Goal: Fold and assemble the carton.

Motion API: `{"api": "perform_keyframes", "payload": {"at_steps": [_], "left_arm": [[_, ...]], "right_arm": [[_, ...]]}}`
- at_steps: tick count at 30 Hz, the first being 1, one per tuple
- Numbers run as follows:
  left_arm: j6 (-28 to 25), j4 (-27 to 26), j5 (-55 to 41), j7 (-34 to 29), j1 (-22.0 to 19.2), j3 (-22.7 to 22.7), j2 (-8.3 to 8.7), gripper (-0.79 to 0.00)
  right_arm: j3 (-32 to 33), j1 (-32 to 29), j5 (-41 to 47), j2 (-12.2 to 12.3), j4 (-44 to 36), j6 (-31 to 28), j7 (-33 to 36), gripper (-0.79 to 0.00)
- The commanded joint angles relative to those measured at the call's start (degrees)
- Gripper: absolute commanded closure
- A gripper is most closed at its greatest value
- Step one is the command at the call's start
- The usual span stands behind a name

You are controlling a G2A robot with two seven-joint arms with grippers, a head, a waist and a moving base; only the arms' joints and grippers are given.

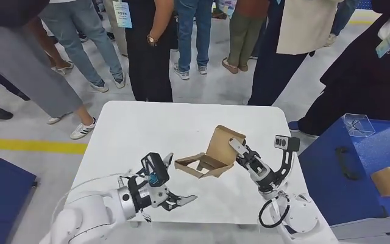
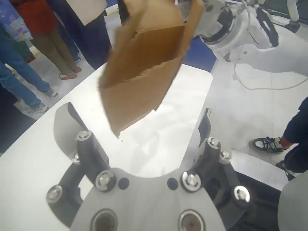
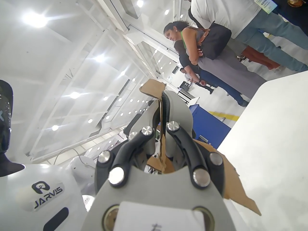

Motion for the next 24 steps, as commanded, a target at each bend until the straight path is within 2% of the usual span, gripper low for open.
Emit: {"api": "perform_keyframes", "payload": {"at_steps": [1, 8, 13, 24], "left_arm": [[-1.31, -0.37, -1.79, -0.59, -0.27, 1.09, 0.04, -0.785], [-2.71, -2.66, -2.29, -2.71, -1.24, 4.4, 0.18, -0.785], [-2.06, -2.0, -2.38, -3.97, -2.84, 7.23, 0.08, -0.785], [-1.58, -1.79, -2.54, -3.97, -3.15, 7.39, 0.05, -0.785]], "right_arm": [[-0.09, -0.06, -0.06, -0.03, 0.04, 0.03, -0.05, 0.0], [-0.86, -0.47, -0.94, -0.23, 0.42, 0.36, -0.56, 0.0], [-1.49, -1.04, -0.64, -0.4, -0.03, 2.23, -1.5, 0.0], [-1.49, -1.08, -0.49, -0.44, -1.12, 2.34, -1.49, 0.0]]}}
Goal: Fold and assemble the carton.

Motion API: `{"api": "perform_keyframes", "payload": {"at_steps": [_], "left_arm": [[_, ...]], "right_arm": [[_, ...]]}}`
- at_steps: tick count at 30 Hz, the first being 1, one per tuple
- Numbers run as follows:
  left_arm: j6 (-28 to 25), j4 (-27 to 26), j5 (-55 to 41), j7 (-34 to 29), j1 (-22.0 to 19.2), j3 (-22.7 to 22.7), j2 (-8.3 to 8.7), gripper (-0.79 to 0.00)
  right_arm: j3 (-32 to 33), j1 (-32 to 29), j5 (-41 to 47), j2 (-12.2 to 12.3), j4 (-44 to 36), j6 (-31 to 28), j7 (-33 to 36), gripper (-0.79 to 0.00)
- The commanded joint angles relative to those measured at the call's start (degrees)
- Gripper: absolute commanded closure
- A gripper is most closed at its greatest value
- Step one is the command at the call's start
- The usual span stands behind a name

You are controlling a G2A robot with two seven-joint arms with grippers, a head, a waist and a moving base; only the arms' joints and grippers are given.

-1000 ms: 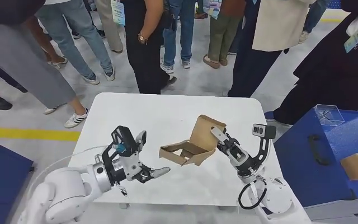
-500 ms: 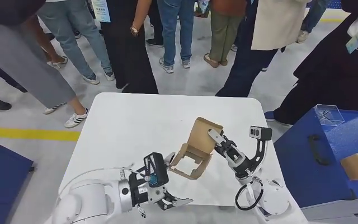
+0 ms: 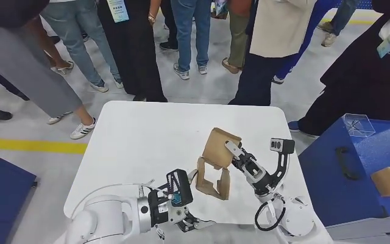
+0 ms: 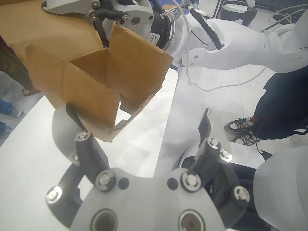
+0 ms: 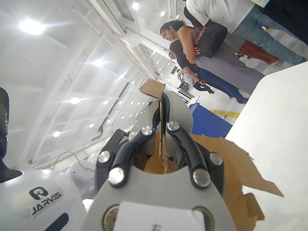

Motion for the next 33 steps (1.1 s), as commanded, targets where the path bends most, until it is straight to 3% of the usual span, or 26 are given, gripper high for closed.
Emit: {"api": "perform_keyframes", "payload": {"at_steps": [1, 9, 15, 26, 33], "left_arm": [[0.0, 0.0, 0.0, 0.0, 0.0, 0.0, 0.0, -0.785], [0.0, 0.0, 0.0, 0.0, 0.0, 0.0, 0.0, -0.785], [-0.8, -0.1, 2.58, 2.85, -0.39, 1.98, -0.15, -0.785], [0.95, 5.78, 5.28, 5.43, -8.82, 10.03, -1.72, -0.785], [1.95, 7.04, 3.92, 5.95, -9.6, 8.37, -1.62, -0.785]], "right_arm": [[0.0, 0.0, 0.0, 0.0, 0.0, 0.0, 0.0, 0.0], [-0.07, -0.05, 0.24, -0.02, -0.01, 0.18, -0.16, 0.0], [-2.22, -0.22, 2.94, -0.58, 0.27, 4.16, -3.54, 0.0], [-3.12, 0.12, 7.82, -1.11, 0.25, 8.53, -4.37, 0.0], [-1.01, 2.0, 14.07, -1.37, 1.53, 13.05, -5.93, 0.0]]}}
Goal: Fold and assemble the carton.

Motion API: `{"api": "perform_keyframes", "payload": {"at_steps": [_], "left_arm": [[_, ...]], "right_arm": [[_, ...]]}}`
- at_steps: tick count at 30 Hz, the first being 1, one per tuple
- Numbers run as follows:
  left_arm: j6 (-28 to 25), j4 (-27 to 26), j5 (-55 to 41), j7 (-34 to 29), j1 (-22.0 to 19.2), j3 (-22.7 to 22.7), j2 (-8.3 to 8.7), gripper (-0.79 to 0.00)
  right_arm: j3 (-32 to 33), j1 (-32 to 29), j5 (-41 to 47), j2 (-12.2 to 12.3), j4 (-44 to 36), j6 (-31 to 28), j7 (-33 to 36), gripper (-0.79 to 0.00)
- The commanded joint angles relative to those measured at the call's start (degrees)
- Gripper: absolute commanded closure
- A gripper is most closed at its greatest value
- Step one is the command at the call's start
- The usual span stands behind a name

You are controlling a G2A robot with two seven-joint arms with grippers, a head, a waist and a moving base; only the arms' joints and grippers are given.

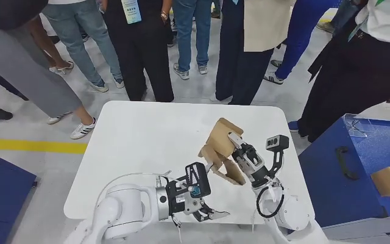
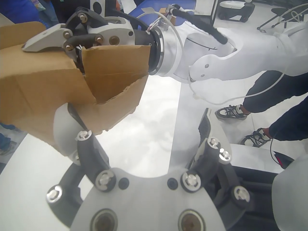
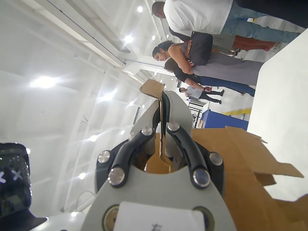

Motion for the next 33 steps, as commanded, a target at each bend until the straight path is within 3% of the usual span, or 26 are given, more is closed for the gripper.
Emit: {"api": "perform_keyframes", "payload": {"at_steps": [1, 7, 12, 16, 20, 23, 30, 33], "left_arm": [[-0.25, -0.36, -0.44, 0.05, 0.58, -1.25, 0.24, -0.785], [-0.9, -2.06, -0.81, 0.38, 4.15, -7.0, 1.32, -0.785], [-0.9, -2.06, -0.81, 0.38, 4.15, -7.0, 1.32, -0.785], [0.17, -2.59, 1.45, 0.89, 4.08, -7.82, 1.38, -0.785], [2.49, -3.97, 8.07, 9.66, 6.13, -10.86, 1.51, -0.785], [7.61, -3.86, 18.83, 17.43, 8.59, -12.47, 1.55, -0.785], [19.12, 0.58, 46.97, 33.27, 10.49, -8.49, 1.36, -0.785], [23.8, 3.26, 54.26, 37.65, 10.34, -6.32, 1.12, -0.785]], "right_arm": [[0.12, 0.13, 0.17, -0.01, 0.04, 0.25, -0.08, 0.0], [0.12, 0.13, 0.17, -0.01, 0.04, 0.25, -0.08, 0.0], [0.09, -0.01, 0.63, -0.05, 0.01, 0.51, -0.38, 0.0], [1.07, 1.01, 9.04, -0.5, 0.09, 3.66, -3.17, 0.0], [3.21, 2.88, 21.83, -0.91, 1.43, 9.74, -5.1, 0.0], [4.94, 4.12, 30.85, -1.06, 2.53, 15.82, -5.59, 0.0], [8.16, 5.25, 52.01, -1.28, 3.75, 30.65, -7.09, 0.0], [9.26, 5.37, 58.76, -1.31, 3.8, 35.12, -9.05, 0.0]]}}
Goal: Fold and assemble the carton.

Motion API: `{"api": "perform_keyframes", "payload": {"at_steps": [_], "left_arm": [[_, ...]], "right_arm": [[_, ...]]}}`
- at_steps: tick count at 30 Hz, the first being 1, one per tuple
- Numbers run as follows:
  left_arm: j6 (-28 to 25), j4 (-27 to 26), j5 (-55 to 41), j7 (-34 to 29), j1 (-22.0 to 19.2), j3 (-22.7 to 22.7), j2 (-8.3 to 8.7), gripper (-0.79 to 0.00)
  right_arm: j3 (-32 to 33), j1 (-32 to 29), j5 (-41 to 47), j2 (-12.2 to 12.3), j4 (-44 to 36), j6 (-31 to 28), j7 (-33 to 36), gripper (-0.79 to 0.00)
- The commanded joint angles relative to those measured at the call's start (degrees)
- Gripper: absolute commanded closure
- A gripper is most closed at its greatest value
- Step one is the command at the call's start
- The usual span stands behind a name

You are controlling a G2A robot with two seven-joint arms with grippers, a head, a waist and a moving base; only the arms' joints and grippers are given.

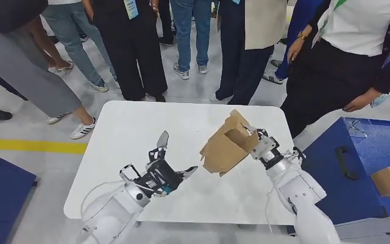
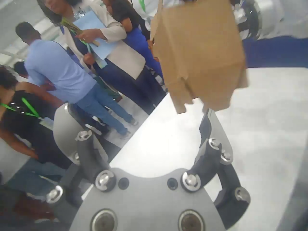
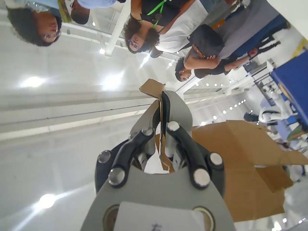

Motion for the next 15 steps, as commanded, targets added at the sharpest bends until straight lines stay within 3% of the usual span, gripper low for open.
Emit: {"api": "perform_keyframes", "payload": {"at_steps": [1, 8, 15], "left_arm": [[2.69, 1.36, 4.29, 2.43, -0.13, 1.02, -0.15, -0.785], [7.34, 2.66, 9.5, 3.55, -0.89, 3.89, -0.9, -0.785], [9.79, 1.66, 11.87, 4.99, -2.34, 5.89, -1.67, -0.785]], "right_arm": [[0.47, 0.12, 3.77, 0.0, 0.03, 2.47, -1.16, 0.0], [1.11, 0.31, 11.38, 0.06, 0.29, 8.47, -3.87, 0.0], [-0.34, -0.75, 11.82, -0.01, -0.43, 8.7, -4.6, 0.0]]}}
